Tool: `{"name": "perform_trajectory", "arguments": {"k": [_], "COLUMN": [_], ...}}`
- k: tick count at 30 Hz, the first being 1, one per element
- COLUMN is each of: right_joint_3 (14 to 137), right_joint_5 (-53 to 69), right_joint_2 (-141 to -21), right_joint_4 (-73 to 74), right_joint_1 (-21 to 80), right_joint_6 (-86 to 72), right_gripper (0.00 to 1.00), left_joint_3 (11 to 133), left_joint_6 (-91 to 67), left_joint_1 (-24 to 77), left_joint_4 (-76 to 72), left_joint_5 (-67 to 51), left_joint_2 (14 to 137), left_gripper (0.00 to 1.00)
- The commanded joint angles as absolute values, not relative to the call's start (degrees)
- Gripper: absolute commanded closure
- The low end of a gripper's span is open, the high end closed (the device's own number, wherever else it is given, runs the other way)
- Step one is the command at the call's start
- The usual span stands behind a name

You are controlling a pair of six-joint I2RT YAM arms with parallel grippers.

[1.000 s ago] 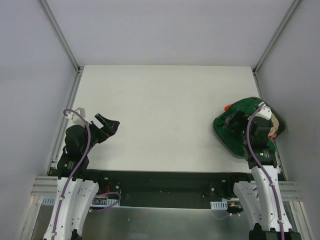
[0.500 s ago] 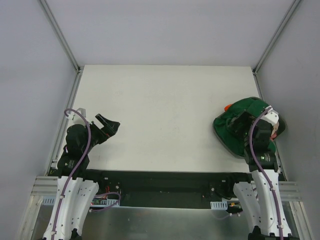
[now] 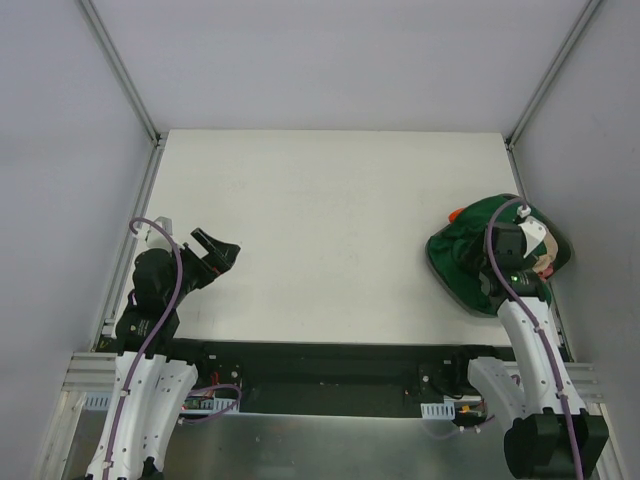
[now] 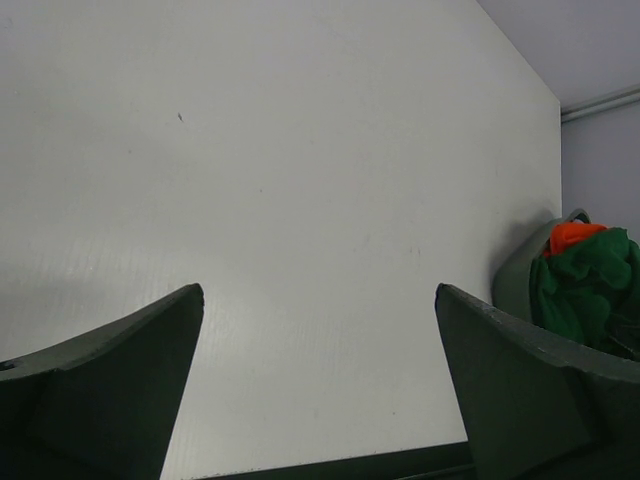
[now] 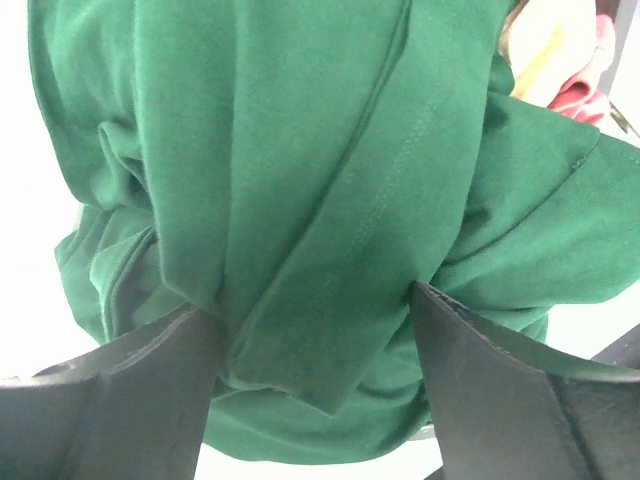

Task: Fold and stack the t-shirts
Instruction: Grab crumpled tshirt from bin with the right arm

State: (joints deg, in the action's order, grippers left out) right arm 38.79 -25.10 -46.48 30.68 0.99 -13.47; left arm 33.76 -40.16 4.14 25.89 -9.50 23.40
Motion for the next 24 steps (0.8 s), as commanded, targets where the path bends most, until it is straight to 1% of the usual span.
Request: {"name": "perform_trajectory", "arguments": {"k": [1, 2, 4, 6, 7, 8, 13, 18, 24], "right_joint_3": [41.5, 41.2, 41.0, 40.1, 39.7, 39.3, 37.1, 35.4, 36.2], "right_joint_5": [-27.1, -26.0, -21.4, -17.2, -16.0, -15.0, -10.6, -3.9, -2.6], "right_joint_2": [-47.1, -46.8, -45.6, -43.5, -42.5, -41.3, -36.7, -35.7, -36.3], "right_joint_4": [29.9, 28.8, 27.3, 25.4, 24.6, 24.1, 21.4, 19.0, 20.0], "right_joint_1": [0.7, 0.6, 0.7, 0.7, 0.6, 0.6, 0.7, 0.6, 0.7], "right_joint_6": [-12.3, -11.5, -8.7, -6.7, -6.1, -5.6, -2.6, -1.0, -0.4], "right_gripper": [0.35, 0.43, 0.68, 0.84, 0.95, 0.99, 0.99, 0.99, 0.99], "left_joint_3": [32.8, 32.8, 33.1, 33.4, 33.4, 33.3, 33.4, 35.2, 34.7], "left_joint_6": [-41.5, -41.5, -41.3, -41.1, -41.2, -41.2, -41.3, -40.0, -40.2], "left_joint_1": [4.3, 4.3, 4.3, 4.3, 4.3, 4.3, 4.3, 4.3, 4.3], "left_joint_4": [24.4, 24.3, 24.3, 24.3, 24.3, 24.4, 24.3, 24.3, 24.3], "left_joint_5": [-9.0, -9.0, -9.2, -9.5, -9.4, -9.2, -8.9, -10.2, -9.2], "left_joint_2": [23.1, 23.3, 23.2, 23.1, 22.9, 22.9, 22.7, 24.3, 23.8], "left_gripper": [0.01, 0.01, 0.01, 0.01, 0.01, 0.01, 0.01, 0.01, 0.01]}}
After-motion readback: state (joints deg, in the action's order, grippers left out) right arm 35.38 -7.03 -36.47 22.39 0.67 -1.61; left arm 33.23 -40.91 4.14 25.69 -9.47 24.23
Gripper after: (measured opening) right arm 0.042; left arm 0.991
